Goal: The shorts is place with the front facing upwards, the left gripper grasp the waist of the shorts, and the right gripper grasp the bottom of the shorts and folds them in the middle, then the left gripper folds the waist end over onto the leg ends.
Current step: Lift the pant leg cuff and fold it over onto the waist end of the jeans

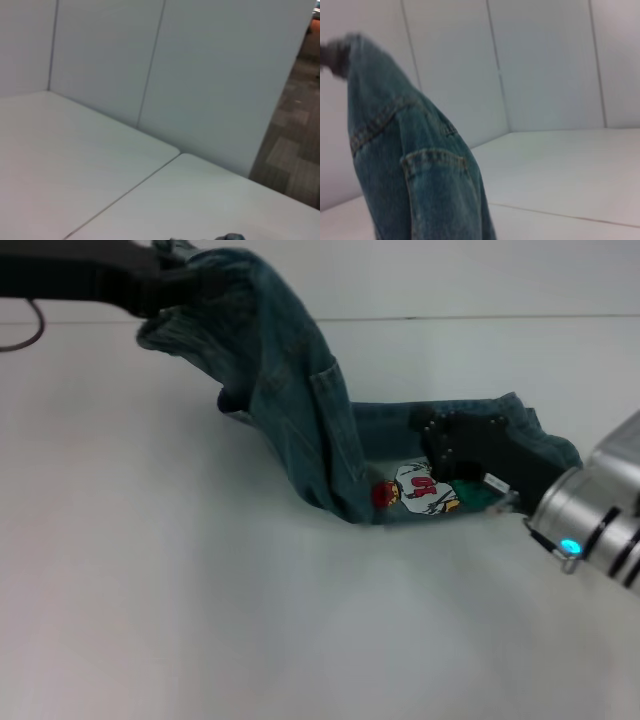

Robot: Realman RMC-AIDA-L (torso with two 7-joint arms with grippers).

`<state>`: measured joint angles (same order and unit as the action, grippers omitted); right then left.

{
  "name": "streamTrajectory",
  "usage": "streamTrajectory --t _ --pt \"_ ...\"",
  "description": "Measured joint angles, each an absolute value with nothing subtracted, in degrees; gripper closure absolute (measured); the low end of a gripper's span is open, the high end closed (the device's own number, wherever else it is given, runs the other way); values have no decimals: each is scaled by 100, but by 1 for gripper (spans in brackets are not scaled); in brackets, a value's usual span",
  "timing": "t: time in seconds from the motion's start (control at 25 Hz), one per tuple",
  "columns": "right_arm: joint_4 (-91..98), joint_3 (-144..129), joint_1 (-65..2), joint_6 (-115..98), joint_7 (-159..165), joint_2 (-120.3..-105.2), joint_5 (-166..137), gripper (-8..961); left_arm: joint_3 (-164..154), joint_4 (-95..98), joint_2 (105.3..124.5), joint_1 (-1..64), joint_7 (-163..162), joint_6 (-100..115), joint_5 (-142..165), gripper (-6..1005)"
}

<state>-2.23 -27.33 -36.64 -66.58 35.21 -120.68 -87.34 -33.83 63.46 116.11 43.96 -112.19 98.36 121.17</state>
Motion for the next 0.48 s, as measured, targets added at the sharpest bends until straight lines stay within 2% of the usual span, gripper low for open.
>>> streamTrajectory --t 0.48 --pt "-1496 -2146 -4436 -5840 2618 -12113 -9150 946 -3754 6187 11706 4824 -11383 9868 11745 961"
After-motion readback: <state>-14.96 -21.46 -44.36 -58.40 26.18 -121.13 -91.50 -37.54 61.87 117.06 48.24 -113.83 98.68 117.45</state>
